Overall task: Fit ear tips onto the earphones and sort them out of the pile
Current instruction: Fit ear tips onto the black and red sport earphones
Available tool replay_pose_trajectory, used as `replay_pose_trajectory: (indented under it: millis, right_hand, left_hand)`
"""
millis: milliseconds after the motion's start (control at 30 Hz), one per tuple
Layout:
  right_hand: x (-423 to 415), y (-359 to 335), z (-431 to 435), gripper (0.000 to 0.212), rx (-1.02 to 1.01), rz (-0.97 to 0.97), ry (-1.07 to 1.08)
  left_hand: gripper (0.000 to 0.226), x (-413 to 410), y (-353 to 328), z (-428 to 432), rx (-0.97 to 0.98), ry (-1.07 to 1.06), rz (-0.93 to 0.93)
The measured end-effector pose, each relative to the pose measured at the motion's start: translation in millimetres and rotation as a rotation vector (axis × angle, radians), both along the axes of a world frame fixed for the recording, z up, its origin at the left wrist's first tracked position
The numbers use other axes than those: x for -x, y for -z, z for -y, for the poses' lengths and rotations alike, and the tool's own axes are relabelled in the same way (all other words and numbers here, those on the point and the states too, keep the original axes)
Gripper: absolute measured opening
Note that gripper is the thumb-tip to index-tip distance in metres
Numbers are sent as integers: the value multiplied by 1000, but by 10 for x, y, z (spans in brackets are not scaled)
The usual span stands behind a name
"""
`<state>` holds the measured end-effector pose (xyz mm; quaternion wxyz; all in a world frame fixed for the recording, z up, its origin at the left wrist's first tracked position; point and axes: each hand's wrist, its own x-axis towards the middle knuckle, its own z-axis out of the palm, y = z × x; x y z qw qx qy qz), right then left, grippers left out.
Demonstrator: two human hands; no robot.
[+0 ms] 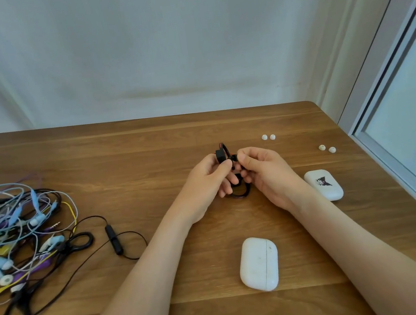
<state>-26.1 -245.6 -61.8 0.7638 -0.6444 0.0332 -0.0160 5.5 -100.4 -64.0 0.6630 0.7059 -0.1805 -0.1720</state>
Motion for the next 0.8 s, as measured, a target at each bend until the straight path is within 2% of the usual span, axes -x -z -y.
replay_pose_trajectory:
  millis: [233, 467, 800]
  right_hand:
    - [7, 7, 5, 22, 16, 7, 4]
    - [-7, 52, 1, 17, 56, 17, 38]
    - [10, 22, 11, 13, 5, 28, -2]
  left_hand:
    - [13, -11, 2, -3, 14, -12, -26]
    - [11, 2, 13, 0, -50, 15, 34]
    - [20, -18, 10, -12, -73, 15, 19]
